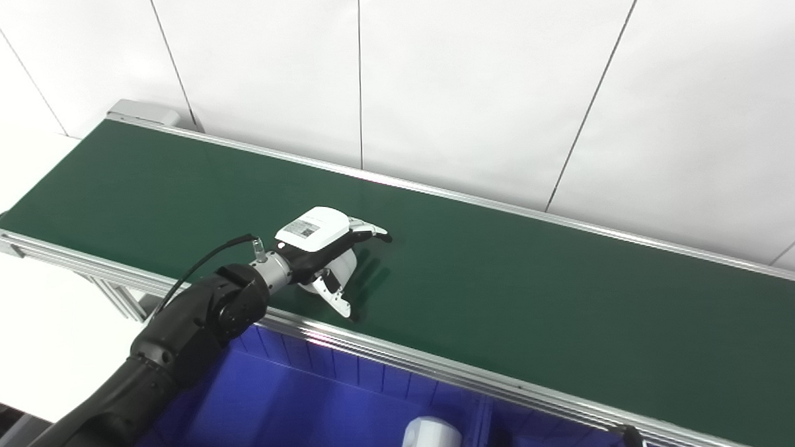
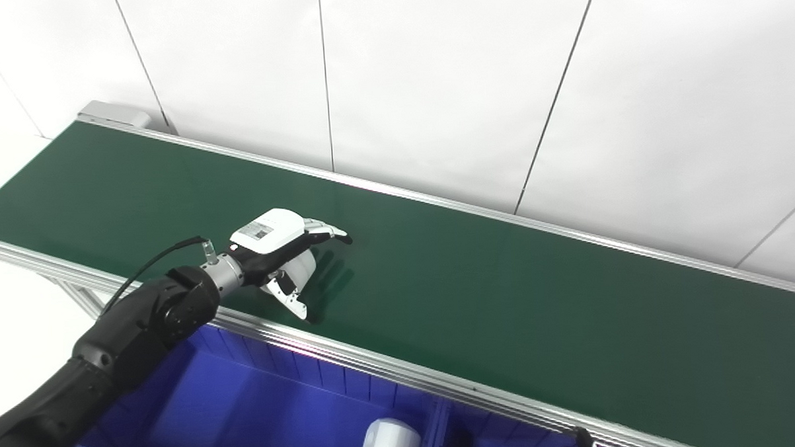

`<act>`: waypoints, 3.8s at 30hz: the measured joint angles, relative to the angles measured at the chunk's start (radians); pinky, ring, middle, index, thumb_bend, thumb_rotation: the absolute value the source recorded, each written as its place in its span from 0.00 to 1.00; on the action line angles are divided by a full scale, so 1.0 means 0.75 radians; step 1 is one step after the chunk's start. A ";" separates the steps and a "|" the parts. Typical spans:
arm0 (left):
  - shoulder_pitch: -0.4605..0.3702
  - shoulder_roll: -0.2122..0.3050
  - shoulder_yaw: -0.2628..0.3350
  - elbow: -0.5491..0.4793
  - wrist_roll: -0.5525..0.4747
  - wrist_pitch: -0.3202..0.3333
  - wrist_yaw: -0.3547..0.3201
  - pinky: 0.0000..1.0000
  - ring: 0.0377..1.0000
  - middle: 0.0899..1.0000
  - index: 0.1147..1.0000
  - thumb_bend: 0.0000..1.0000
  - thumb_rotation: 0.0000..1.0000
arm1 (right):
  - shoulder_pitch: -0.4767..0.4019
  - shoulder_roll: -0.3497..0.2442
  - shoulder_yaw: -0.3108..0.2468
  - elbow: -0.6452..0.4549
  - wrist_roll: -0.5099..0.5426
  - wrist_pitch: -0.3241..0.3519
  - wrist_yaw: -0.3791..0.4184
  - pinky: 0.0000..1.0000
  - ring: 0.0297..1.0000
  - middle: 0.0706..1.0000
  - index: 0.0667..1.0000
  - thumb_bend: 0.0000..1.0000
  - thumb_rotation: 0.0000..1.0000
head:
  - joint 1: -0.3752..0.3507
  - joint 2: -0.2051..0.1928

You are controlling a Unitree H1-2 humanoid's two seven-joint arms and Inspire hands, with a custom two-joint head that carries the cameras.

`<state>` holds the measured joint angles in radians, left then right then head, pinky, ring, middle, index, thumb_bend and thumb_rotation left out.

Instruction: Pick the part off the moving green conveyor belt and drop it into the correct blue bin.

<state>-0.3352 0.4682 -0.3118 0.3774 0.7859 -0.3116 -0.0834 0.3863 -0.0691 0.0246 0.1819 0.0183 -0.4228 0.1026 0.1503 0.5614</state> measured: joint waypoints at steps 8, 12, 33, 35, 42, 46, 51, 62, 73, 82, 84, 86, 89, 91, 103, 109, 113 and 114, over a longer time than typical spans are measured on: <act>-0.013 0.011 -0.061 -0.062 0.074 0.064 -0.034 0.71 0.74 0.71 0.68 1.00 0.08 | 0.000 0.002 0.003 0.000 0.011 0.000 0.007 1.00 0.98 1.00 1.00 0.75 1.00 | -0.002 0.008; -0.010 0.000 -0.071 -0.014 0.097 0.052 0.122 0.58 0.56 0.55 0.55 0.92 0.00 | 0.000 0.004 0.006 0.000 0.006 0.000 0.006 1.00 0.98 1.00 1.00 0.76 1.00 | 0.000 0.012; -0.039 0.010 -0.159 -0.300 0.355 0.428 -0.277 0.56 0.49 0.44 0.43 0.52 0.00 | 0.009 0.005 0.013 -0.019 0.029 0.000 0.048 1.00 0.96 1.00 1.00 0.76 1.00 | -0.002 0.029; -0.042 0.013 -0.156 -0.312 0.374 0.459 -0.312 0.51 0.44 0.40 0.44 0.52 0.00 | 0.012 0.005 0.013 -0.020 0.041 0.000 0.054 1.00 0.96 1.00 1.00 0.77 1.00 | -0.004 0.033; -0.035 0.014 -0.122 -0.383 0.342 0.499 -0.391 0.37 0.36 0.41 0.47 0.50 0.00 | 0.014 0.005 0.017 -0.029 0.045 0.000 0.056 1.00 0.97 1.00 1.00 0.77 1.00 | -0.004 0.053; -0.025 0.013 -0.100 -0.500 0.287 0.497 -0.413 0.39 0.39 0.45 0.44 0.50 0.00 | 0.017 0.005 0.021 -0.035 0.044 0.000 0.055 1.00 0.96 1.00 1.00 0.77 1.00 | 0.000 0.073; 0.024 -0.001 -0.068 -0.709 0.236 0.497 -0.439 0.41 0.41 0.48 0.41 0.50 0.00 | 0.021 0.005 0.027 -0.052 0.045 0.000 0.055 1.00 0.97 1.00 1.00 0.77 1.00 | 0.004 0.096; 0.372 -0.075 -0.057 -0.905 0.241 0.537 -0.517 0.35 0.36 0.45 0.46 0.50 0.00 | 0.037 0.001 0.038 -0.151 0.041 0.001 0.052 1.00 0.95 1.00 1.00 0.78 1.00 | 0.016 0.198; 0.598 -0.084 -0.069 -0.902 0.295 0.553 -0.535 0.32 0.35 0.44 0.46 0.50 0.00 | 0.057 -0.025 0.039 -0.200 0.043 0.005 0.052 0.98 0.93 0.98 1.00 0.76 1.00 | 0.016 0.264; 0.626 -0.077 -0.038 -0.857 0.273 0.495 -0.436 0.38 0.38 0.47 0.44 0.50 0.00 | 0.058 -0.024 0.039 -0.244 0.040 0.049 0.045 0.96 0.92 0.96 1.00 0.79 0.96 | -0.008 0.284; 0.627 -0.077 -0.038 -0.848 0.259 0.489 -0.434 0.39 0.39 0.48 0.44 0.50 0.00 | 0.059 -0.023 0.040 -0.244 0.038 0.057 0.043 0.96 0.92 0.96 1.00 0.79 0.96 | -0.012 0.286; 0.627 -0.077 -0.036 -0.850 0.225 0.489 -0.444 0.47 0.51 0.58 0.52 0.69 0.04 | 0.059 -0.023 0.040 -0.244 0.037 0.057 0.042 0.95 0.91 0.96 1.00 0.79 0.95 | -0.016 0.284; 0.624 -0.073 -0.033 -0.867 0.154 0.525 -0.571 0.74 0.79 0.82 0.78 0.97 0.25 | 0.059 -0.023 0.041 -0.244 0.036 0.057 0.039 0.95 0.91 0.96 1.00 0.79 0.95 | -0.020 0.288; 0.623 -0.046 -0.052 -0.912 0.132 0.552 -0.693 0.85 0.88 0.90 0.87 1.00 0.33 | 0.059 -0.023 0.041 -0.244 0.037 0.058 0.035 0.95 0.91 0.96 1.00 0.78 0.94 | -0.020 0.288; 0.598 0.008 -0.068 -1.002 0.089 0.621 -0.906 0.93 0.93 0.96 0.95 1.00 0.43 | 0.058 -0.024 0.049 -0.248 0.044 0.065 0.032 0.94 0.91 0.96 1.00 0.78 0.93 | -0.025 0.286; 0.624 -0.001 -0.020 -1.108 -0.028 0.619 -0.874 0.87 0.89 0.91 0.90 1.00 0.35 | 0.058 -0.025 0.053 -0.248 0.044 0.066 0.032 0.95 0.92 0.96 1.00 0.78 0.93 | -0.041 0.290; 0.690 -0.070 0.098 -1.124 -0.314 0.518 -0.717 0.66 0.76 0.78 0.78 1.00 0.40 | 0.058 -0.025 0.056 -0.247 0.044 0.067 0.031 0.95 0.91 0.96 1.00 0.78 0.92 | -0.053 0.297; 0.713 -0.105 0.127 -1.124 -0.407 0.495 -0.680 0.63 0.75 0.78 0.77 1.00 0.42 | 0.058 -0.025 0.056 -0.246 0.043 0.067 0.030 0.94 0.91 0.96 1.00 0.77 0.92 | -0.065 0.299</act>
<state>0.1994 0.3893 -0.2164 -0.4657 0.4803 0.0599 -0.5934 0.4299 -0.0876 0.0666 -0.0027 0.0509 -0.3723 0.1254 0.1013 0.7854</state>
